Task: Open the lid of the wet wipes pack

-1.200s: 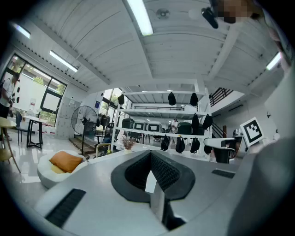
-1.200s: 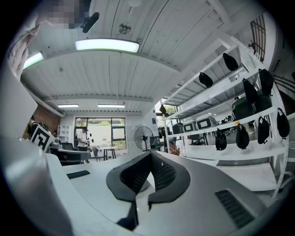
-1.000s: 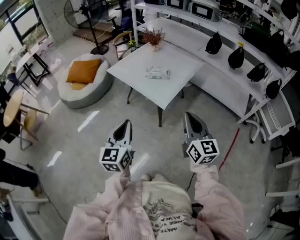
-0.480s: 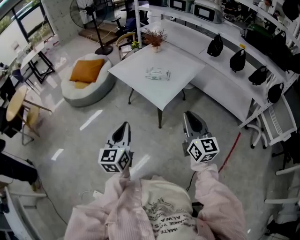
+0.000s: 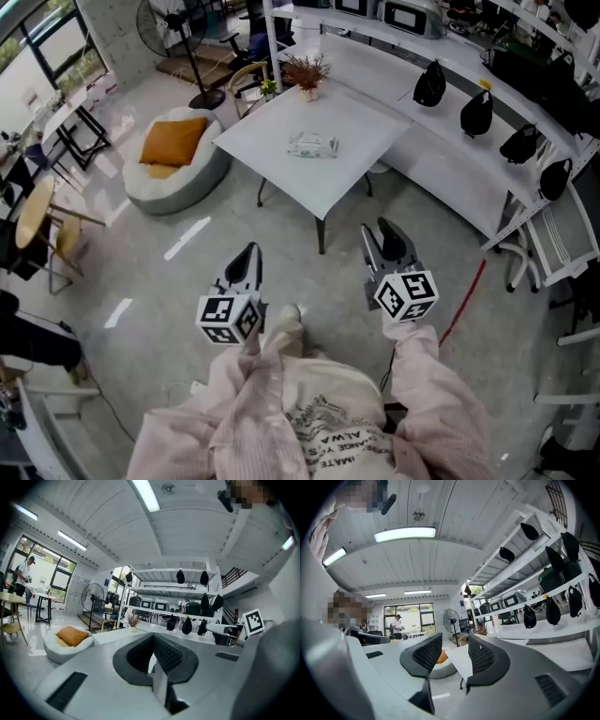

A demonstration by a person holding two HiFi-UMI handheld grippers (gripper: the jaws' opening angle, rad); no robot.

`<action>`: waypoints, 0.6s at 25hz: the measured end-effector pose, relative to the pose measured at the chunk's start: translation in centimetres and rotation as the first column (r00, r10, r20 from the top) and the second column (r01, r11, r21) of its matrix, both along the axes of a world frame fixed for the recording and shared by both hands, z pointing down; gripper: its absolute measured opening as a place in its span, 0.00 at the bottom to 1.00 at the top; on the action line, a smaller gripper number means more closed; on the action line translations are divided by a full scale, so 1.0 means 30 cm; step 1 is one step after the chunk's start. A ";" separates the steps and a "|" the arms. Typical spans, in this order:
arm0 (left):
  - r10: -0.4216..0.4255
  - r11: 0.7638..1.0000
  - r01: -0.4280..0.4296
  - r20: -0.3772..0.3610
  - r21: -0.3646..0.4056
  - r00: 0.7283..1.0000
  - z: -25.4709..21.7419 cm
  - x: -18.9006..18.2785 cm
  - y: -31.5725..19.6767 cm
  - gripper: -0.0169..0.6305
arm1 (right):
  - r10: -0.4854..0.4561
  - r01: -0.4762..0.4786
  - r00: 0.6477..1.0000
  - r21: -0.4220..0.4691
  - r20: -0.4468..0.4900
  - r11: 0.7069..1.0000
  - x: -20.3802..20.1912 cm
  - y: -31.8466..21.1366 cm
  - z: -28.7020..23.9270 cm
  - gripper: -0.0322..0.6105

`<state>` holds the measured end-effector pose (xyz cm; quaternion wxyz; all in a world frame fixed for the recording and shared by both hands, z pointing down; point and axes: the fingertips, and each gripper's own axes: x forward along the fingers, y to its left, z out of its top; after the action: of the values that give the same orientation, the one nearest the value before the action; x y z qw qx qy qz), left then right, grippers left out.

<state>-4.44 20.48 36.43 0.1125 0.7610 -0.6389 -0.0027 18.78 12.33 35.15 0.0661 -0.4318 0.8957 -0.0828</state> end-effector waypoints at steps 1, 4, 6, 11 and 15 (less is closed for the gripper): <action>0.002 1.000 -0.002 0.000 -0.004 1.000 0.005 -0.001 -0.005 0.03 | 0.003 -0.003 1.000 -0.004 0.002 1.000 0.001 -0.005 0.006 0.27; 0.003 1.000 -0.003 -0.011 -0.015 1.000 0.017 -0.018 -0.023 0.03 | 0.006 -0.006 1.000 -0.015 -0.002 1.000 -0.012 -0.020 0.016 0.29; 0.008 1.000 -0.008 -0.021 -0.019 1.000 0.034 -0.017 -0.051 0.03 | 0.012 -0.012 1.000 -0.001 -0.026 1.000 -0.011 -0.041 0.016 0.29; 0.028 0.998 -0.030 -0.035 -0.048 0.999 0.087 -0.045 -0.148 0.03 | 0.030 -0.026 0.996 0.049 -0.080 0.998 -0.054 -0.113 0.012 0.29; 0.040 0.997 -0.041 -0.027 -0.058 0.999 0.092 -0.112 -0.240 0.03 | 0.042 -0.040 0.997 0.021 -0.067 0.999 -0.118 -0.201 0.039 0.29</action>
<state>-7.80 13.30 39.19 0.1430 0.7701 -0.6217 0.0085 15.25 6.30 36.32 0.0418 -0.4520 0.8892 -0.0579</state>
